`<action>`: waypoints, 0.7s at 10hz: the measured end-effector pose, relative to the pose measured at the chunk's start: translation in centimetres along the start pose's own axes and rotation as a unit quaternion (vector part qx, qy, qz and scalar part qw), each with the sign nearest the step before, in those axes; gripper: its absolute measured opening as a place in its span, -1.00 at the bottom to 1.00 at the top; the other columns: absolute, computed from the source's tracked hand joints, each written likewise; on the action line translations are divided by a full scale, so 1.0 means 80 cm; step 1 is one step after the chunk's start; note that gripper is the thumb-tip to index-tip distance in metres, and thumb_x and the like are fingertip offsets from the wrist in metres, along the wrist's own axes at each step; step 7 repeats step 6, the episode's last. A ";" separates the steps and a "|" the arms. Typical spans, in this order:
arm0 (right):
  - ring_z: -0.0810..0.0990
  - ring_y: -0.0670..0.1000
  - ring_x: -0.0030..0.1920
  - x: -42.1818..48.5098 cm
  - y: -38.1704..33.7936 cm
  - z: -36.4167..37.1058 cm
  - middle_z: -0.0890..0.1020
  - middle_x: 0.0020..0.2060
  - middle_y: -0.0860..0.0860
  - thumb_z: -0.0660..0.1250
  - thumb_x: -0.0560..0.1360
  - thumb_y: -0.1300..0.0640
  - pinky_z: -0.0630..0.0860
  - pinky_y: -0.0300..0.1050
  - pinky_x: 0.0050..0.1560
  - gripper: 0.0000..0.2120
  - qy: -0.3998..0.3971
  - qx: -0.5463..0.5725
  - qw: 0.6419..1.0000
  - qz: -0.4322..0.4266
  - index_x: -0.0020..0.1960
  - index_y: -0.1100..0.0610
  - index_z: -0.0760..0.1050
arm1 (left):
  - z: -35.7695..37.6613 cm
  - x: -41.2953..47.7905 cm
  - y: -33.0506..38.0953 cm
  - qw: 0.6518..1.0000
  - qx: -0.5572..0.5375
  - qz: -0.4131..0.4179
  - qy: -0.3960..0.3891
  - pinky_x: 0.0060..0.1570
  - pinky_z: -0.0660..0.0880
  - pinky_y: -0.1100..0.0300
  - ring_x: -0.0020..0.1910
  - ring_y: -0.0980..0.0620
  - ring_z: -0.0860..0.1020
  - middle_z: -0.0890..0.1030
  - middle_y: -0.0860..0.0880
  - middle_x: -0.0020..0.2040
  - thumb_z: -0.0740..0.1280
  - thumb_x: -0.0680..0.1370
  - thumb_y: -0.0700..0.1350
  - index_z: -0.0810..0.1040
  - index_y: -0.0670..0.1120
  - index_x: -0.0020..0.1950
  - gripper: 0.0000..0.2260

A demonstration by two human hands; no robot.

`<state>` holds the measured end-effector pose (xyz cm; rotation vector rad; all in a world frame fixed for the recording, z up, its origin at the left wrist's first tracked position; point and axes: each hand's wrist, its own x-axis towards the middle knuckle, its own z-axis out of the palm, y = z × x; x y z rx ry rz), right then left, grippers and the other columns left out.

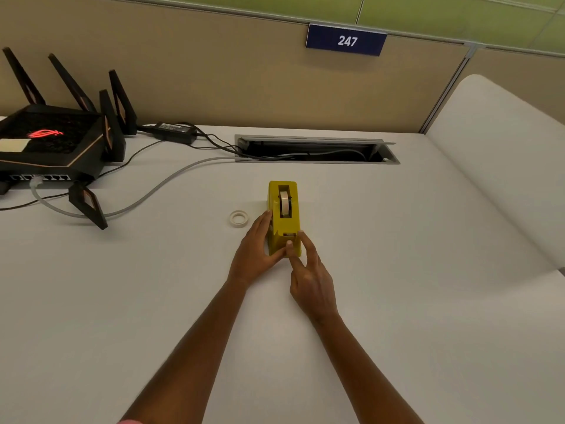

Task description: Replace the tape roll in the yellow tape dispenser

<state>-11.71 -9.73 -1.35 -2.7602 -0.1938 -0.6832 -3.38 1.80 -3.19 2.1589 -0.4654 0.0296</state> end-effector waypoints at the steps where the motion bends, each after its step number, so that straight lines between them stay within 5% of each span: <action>1: 0.65 0.11 -0.35 -0.002 -0.003 -0.006 0.53 0.19 0.30 0.42 0.24 0.44 0.54 -0.24 -0.50 -0.53 -0.012 0.012 1.000 0.022 0.11 0.18 0.53 | 0.001 -0.003 -0.001 1.000 0.005 -0.008 -0.003 0.34 0.32 -0.01 0.43 -0.08 0.26 0.23 -0.10 0.48 0.38 0.41 0.08 0.08 -0.09 0.45 -0.25; 4: 0.62 0.14 -0.40 -0.014 -0.002 -0.009 0.51 0.22 0.27 0.34 0.27 0.48 0.54 -0.17 -0.54 -0.60 -0.025 0.055 0.995 0.075 0.07 0.22 0.50 | -0.002 -0.026 0.004 0.999 0.048 -0.017 -0.002 0.37 0.26 0.03 0.44 -0.08 0.25 0.25 -0.10 0.47 0.33 0.44 0.11 0.12 -0.10 0.44 -0.32; 6: 0.57 0.19 0.06 -0.013 0.020 -0.012 0.37 0.32 0.20 0.18 0.50 0.30 0.60 -0.01 -0.20 -0.68 -0.016 0.071 0.986 0.151 0.24 0.19 0.36 | -0.007 -0.045 0.003 0.995 0.094 -0.013 0.023 0.39 0.21 0.06 0.44 -0.06 0.24 0.29 -0.12 0.45 0.04 0.50 0.16 0.18 -0.13 0.43 -0.43; 7: 0.57 0.19 0.06 -0.013 0.020 -0.012 0.37 0.32 0.20 0.18 0.50 0.30 0.60 -0.01 -0.20 -0.68 -0.016 0.071 0.986 0.151 0.24 0.19 0.36 | -0.007 -0.045 0.003 0.995 0.094 -0.013 0.023 0.39 0.21 0.06 0.44 -0.06 0.24 0.29 -0.12 0.45 0.04 0.50 0.16 0.18 -0.13 0.43 -0.43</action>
